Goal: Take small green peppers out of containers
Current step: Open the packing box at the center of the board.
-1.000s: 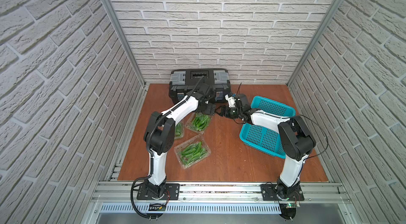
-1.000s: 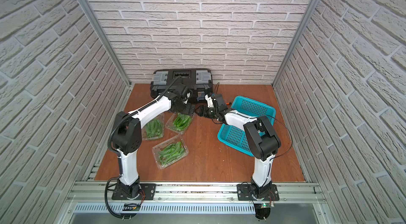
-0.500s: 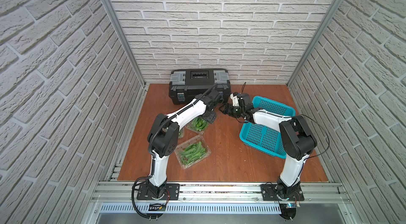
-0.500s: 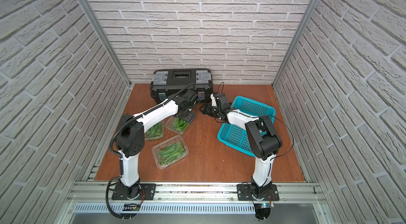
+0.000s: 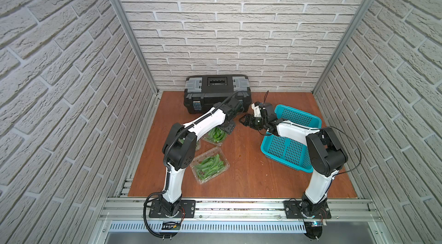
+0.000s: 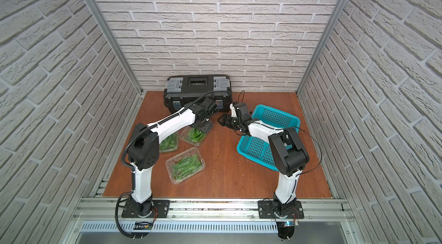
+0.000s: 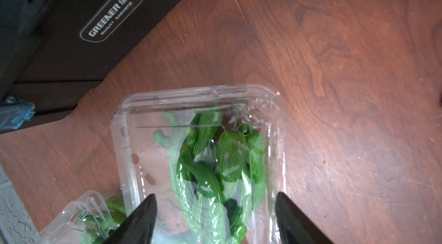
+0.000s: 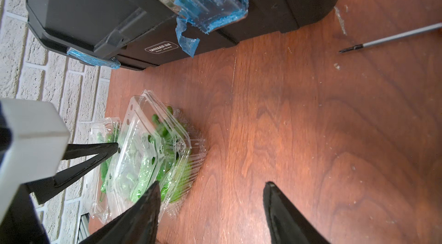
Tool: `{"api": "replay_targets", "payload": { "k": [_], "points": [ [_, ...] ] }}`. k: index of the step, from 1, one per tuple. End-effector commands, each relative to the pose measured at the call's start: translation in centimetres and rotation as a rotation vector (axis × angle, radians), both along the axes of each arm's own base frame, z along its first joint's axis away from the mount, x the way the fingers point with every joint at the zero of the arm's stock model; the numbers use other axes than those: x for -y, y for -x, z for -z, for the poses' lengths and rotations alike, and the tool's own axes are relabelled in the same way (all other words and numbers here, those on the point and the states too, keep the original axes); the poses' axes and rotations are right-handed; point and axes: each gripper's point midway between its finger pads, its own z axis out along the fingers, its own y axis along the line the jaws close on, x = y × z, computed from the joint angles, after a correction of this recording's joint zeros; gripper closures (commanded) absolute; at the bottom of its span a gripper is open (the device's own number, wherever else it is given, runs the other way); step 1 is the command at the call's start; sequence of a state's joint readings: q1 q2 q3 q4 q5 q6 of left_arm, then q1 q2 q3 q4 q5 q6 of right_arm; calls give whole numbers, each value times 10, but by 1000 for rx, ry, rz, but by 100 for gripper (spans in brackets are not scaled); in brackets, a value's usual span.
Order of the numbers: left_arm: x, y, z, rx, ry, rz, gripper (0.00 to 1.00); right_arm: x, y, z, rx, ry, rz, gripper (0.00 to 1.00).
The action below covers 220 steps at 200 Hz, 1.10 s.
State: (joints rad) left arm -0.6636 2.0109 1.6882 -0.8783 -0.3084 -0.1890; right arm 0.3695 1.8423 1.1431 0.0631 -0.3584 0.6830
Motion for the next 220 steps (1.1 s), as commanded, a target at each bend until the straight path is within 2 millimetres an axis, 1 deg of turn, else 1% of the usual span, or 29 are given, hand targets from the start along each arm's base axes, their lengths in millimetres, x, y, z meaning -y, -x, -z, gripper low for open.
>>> {"api": "replay_targets", "payload": {
  "k": [1,41,82,145,220],
  "points": [
    [7,-1,-7,3,3,28,23,1,1,-16,44,-7,-2,31],
    [12,-1,-17,36,26,56,22,1,4,-13,39,-3,-7,31],
    [11,0,-7,12,8,55,22,2,4,-10,33,0,-7,32],
    [11,-4,1,-2,-13,49,29,2,6,-11,34,5,-13,31],
    [12,-5,5,-13,-22,44,29,3,8,-8,33,3,-8,31]
  ]
}}
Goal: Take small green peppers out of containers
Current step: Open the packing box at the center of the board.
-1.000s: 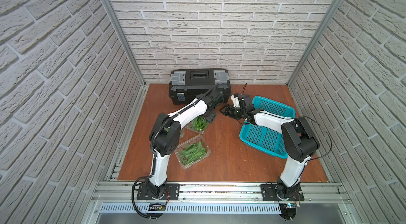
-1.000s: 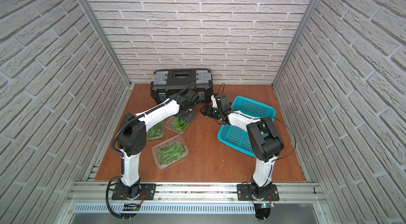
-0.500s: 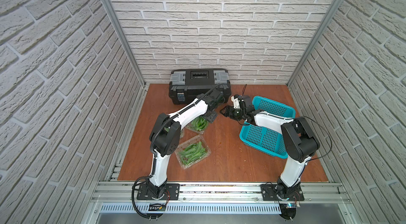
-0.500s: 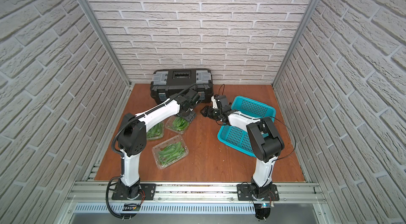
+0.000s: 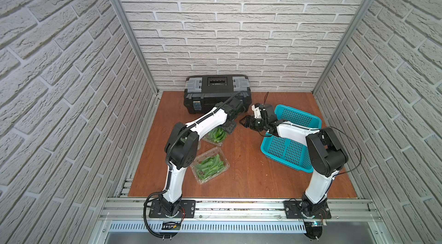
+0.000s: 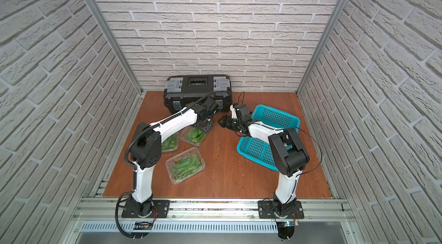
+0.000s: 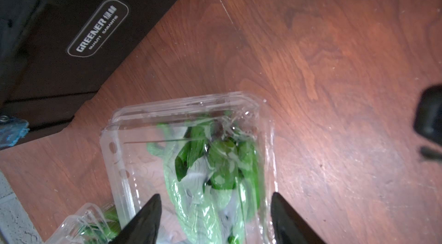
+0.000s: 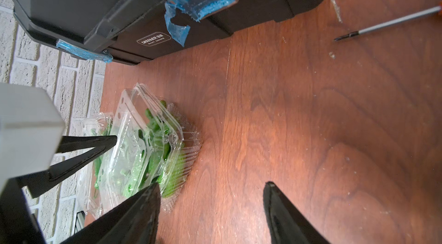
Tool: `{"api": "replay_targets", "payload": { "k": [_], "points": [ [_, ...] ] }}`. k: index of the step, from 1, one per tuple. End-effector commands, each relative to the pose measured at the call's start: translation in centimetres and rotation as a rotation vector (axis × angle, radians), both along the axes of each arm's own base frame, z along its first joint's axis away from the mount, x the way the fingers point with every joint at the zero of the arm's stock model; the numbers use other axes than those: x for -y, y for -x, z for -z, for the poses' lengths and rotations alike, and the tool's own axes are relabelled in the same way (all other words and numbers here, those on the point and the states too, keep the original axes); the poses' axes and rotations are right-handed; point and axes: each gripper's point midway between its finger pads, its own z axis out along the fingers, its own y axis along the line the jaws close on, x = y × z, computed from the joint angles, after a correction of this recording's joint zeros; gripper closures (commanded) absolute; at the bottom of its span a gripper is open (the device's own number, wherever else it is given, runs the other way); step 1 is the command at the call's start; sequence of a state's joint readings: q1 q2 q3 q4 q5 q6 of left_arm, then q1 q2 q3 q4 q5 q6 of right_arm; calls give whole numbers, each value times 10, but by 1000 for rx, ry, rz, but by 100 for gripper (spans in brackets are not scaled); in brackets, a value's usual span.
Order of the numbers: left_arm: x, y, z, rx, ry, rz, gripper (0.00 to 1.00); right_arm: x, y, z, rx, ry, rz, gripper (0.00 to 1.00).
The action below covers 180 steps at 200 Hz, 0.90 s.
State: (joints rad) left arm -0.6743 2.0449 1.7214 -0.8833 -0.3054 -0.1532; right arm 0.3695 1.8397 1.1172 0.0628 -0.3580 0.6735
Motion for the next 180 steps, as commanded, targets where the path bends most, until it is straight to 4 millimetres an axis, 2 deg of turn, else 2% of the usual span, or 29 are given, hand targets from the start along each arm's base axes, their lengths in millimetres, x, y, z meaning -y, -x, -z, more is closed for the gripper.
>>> {"api": "replay_targets", "payload": {
  "k": [1,53,122,140,180],
  "points": [
    [3,-2,0,-3,-7,-1,29,0,1,-17,48,-12,-3,31],
    [-3,-7,5,-2,-58,-17,38,-1,2,-17,49,-19,-9,31],
    [-5,-8,16,-27,-115,-24,40,-2,3,-18,51,-22,-16,31],
    [-4,-8,17,-31,-113,-23,50,-5,4,-17,49,-25,-31,31],
    [6,-6,21,-69,-68,-15,89,-21,11,-17,46,-32,-117,31]
  ]
}}
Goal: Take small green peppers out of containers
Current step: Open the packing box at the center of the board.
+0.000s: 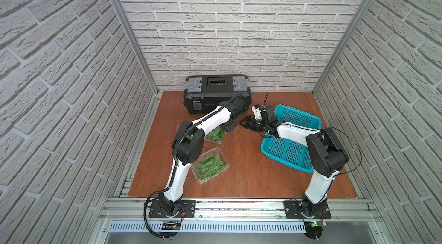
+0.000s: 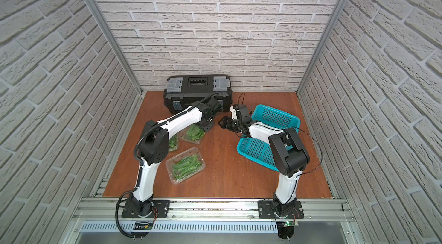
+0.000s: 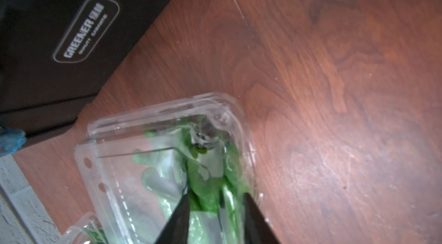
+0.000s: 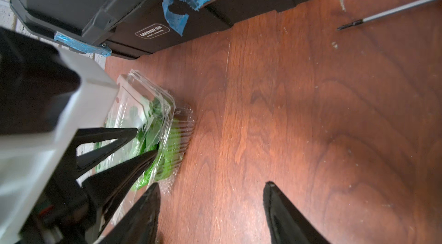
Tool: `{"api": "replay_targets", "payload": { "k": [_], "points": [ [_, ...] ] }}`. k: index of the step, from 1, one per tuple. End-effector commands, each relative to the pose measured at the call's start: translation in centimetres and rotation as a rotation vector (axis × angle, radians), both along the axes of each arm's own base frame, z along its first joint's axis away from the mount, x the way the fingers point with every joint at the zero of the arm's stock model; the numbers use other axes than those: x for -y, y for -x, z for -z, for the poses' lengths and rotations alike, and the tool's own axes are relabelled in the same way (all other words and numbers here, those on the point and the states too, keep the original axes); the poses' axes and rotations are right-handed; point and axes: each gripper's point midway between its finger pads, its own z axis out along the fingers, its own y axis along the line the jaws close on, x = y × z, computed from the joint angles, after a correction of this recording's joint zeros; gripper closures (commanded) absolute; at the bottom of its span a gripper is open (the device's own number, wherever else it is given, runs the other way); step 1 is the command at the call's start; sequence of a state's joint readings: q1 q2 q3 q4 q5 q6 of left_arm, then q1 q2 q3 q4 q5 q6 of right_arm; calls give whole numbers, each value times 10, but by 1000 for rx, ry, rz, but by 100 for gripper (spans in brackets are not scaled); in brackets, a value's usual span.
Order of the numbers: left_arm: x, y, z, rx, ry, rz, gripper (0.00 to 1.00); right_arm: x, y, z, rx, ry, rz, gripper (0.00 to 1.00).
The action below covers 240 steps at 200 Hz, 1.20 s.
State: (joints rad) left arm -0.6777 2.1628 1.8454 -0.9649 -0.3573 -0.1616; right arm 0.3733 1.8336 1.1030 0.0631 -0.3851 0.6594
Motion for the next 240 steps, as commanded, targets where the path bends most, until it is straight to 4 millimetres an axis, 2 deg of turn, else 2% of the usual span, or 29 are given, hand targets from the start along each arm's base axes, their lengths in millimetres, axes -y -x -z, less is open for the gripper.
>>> {"api": "replay_targets", "payload": {
  "k": [1,21,55,102,111,115,170,201,240],
  "points": [
    [6,5,6,-44,16,-2,90,-18,4,-19,52,-27,-86,31],
    [9,3,10,-59,67,-29,100,-30,7,-19,44,-34,-138,30],
    [12,-3,11,-72,153,-75,100,-43,5,-16,29,-47,-177,30],
    [31,-9,-8,-77,349,-126,100,-63,-2,-8,5,-63,-220,30],
    [35,-10,-11,-79,384,-138,100,-66,-3,-13,16,-69,-226,30],
    [36,-10,-12,-81,398,-144,100,-67,-3,0,-10,-63,-226,30],
    [47,-19,-23,-77,542,-209,100,-85,0,20,-53,-57,-261,30],
    [51,-24,-32,-57,609,-227,100,-81,2,33,-84,-3,-248,30],
    [45,-33,-46,-27,812,-332,100,-55,5,52,-138,138,-163,30]
  ]
}}
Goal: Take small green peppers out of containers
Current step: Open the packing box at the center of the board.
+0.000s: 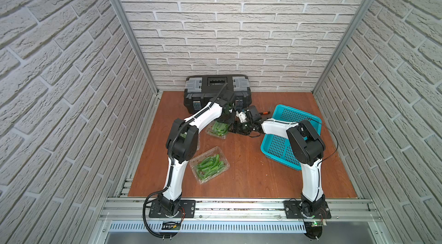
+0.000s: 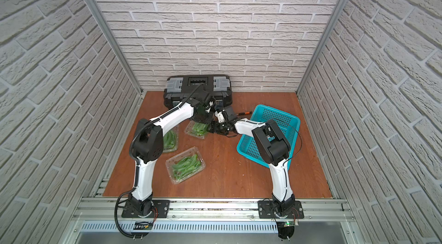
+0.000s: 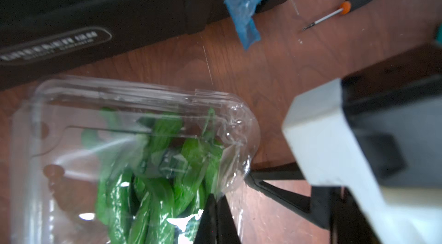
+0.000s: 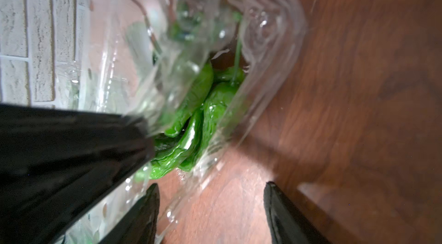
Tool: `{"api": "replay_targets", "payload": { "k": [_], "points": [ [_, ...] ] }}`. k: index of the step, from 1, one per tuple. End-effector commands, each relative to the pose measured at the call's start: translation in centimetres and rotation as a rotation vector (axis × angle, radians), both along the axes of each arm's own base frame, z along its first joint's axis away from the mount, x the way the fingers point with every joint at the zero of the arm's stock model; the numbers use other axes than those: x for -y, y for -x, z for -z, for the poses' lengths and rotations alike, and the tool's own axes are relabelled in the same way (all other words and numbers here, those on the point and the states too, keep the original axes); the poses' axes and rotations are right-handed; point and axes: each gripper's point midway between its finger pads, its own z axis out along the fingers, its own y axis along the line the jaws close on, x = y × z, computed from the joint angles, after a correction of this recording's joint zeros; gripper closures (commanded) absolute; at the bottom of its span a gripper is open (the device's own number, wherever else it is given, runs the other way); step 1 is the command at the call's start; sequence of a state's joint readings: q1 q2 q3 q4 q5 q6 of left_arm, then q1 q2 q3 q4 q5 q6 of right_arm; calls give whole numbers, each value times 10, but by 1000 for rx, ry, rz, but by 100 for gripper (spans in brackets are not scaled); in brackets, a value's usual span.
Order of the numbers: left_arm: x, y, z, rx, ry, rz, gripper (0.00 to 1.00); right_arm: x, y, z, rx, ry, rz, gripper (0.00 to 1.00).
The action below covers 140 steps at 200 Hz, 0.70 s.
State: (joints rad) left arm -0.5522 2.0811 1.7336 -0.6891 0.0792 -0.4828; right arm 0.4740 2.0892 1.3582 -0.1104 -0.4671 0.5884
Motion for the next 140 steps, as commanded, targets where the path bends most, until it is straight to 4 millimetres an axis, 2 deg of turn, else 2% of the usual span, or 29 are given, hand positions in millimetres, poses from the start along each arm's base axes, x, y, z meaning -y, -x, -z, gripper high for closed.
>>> {"api": "replay_targets", "payload": {
  "k": [1,37,68,114,140],
  "points": [
    [13,-11,-34,52,223,-70,100,12,-2,5,10,100,37,30],
    [-2,-17,-46,62,362,-156,100,43,1,17,-24,255,130,30],
    [-9,-19,-56,43,520,-198,100,66,-1,18,-32,360,197,29],
    [-28,-25,-69,48,741,-271,100,86,-5,11,-37,460,234,29],
    [-35,-24,-78,78,791,-273,100,98,-5,10,-42,519,262,28]
  ]
}}
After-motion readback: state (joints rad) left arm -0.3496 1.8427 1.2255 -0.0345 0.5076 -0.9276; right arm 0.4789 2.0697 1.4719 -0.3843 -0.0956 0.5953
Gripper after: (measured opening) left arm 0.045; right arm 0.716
